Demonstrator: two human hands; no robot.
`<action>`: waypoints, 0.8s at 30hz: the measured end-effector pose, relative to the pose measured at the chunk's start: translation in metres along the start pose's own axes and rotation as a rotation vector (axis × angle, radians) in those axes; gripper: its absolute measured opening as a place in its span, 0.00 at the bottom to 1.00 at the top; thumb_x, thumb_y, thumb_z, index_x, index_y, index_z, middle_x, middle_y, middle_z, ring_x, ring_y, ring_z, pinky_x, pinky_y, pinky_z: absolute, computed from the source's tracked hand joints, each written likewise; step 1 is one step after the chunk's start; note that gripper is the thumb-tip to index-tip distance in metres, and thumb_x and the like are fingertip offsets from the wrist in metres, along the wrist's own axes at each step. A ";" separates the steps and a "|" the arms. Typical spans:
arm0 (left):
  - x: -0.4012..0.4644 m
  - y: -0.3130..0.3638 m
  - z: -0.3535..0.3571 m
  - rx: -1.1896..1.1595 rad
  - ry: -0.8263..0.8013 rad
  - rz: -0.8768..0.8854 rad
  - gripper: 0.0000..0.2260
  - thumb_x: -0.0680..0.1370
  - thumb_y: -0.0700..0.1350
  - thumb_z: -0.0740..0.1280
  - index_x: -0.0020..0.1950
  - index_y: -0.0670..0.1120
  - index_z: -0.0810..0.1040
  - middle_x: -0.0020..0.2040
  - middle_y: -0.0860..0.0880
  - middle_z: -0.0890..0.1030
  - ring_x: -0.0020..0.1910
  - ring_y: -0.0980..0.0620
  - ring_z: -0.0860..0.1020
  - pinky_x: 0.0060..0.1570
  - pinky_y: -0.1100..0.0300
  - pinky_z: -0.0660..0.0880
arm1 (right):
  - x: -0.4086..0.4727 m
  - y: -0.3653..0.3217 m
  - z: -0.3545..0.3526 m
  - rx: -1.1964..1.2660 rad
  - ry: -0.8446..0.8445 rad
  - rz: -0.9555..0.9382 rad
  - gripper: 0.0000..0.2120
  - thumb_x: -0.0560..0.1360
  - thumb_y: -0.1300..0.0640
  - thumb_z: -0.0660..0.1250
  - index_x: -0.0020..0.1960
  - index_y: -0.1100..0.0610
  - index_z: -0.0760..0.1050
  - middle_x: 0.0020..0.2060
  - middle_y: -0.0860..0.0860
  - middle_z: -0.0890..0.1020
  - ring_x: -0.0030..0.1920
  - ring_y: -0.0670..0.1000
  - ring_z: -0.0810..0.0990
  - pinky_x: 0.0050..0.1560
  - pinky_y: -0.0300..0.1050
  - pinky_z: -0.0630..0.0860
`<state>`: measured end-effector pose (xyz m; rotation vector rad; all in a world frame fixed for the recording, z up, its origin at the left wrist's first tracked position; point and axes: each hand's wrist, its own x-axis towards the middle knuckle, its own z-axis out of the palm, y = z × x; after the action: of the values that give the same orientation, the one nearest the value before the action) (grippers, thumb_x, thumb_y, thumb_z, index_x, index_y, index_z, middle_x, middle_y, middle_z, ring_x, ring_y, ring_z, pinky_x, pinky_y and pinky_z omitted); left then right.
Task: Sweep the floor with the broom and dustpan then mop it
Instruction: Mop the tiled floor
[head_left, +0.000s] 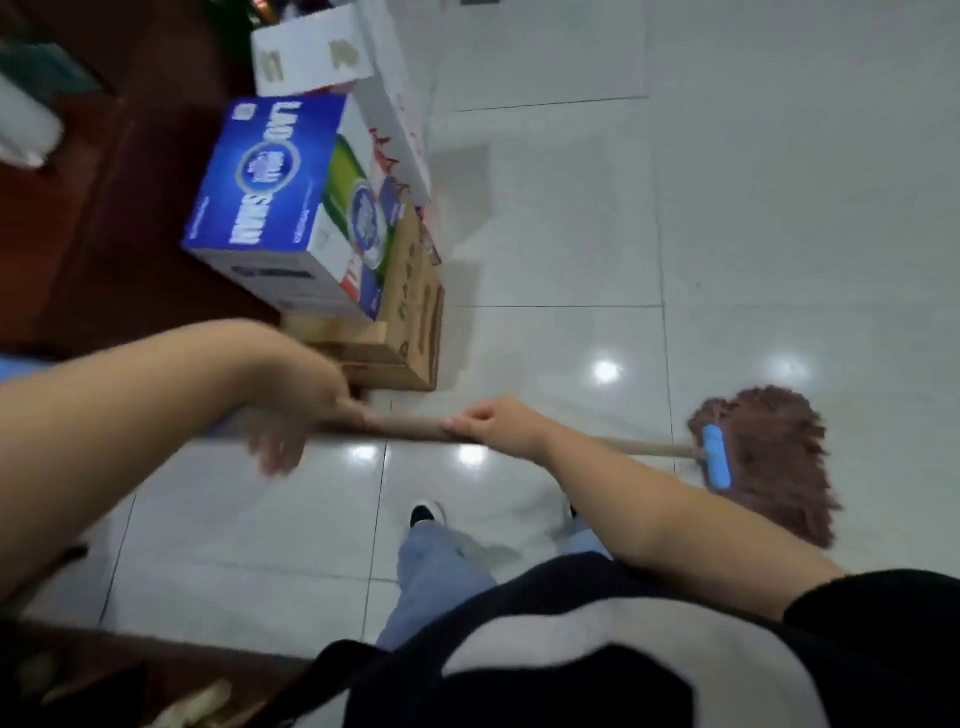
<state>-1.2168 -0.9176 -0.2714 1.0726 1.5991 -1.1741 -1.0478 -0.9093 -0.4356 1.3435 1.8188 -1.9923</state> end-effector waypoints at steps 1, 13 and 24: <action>0.011 -0.014 0.003 -0.103 -0.094 0.011 0.16 0.81 0.55 0.54 0.58 0.45 0.71 0.37 0.45 0.79 0.30 0.50 0.78 0.36 0.58 0.77 | 0.007 0.007 0.011 0.019 0.068 0.055 0.20 0.75 0.40 0.62 0.31 0.51 0.69 0.32 0.48 0.71 0.37 0.48 0.70 0.41 0.40 0.65; 0.083 -0.062 0.045 -0.190 -0.078 0.191 0.21 0.80 0.57 0.54 0.53 0.39 0.72 0.24 0.49 0.69 0.14 0.56 0.67 0.17 0.67 0.66 | 0.034 0.017 0.121 1.775 0.420 0.444 0.20 0.81 0.43 0.50 0.57 0.59 0.68 0.49 0.57 0.80 0.62 0.59 0.77 0.54 0.52 0.73; 0.069 0.068 0.023 -0.114 -0.078 0.270 0.22 0.81 0.59 0.50 0.58 0.41 0.69 0.27 0.45 0.69 0.17 0.53 0.66 0.21 0.65 0.67 | -0.003 0.031 0.025 2.307 0.673 0.222 0.20 0.80 0.42 0.51 0.58 0.60 0.62 0.35 0.59 0.72 0.33 0.54 0.74 0.54 0.52 0.76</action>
<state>-1.1666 -0.9171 -0.3571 1.1150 1.3941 -0.9218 -1.0402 -0.9402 -0.4595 2.0615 -1.8613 -3.0586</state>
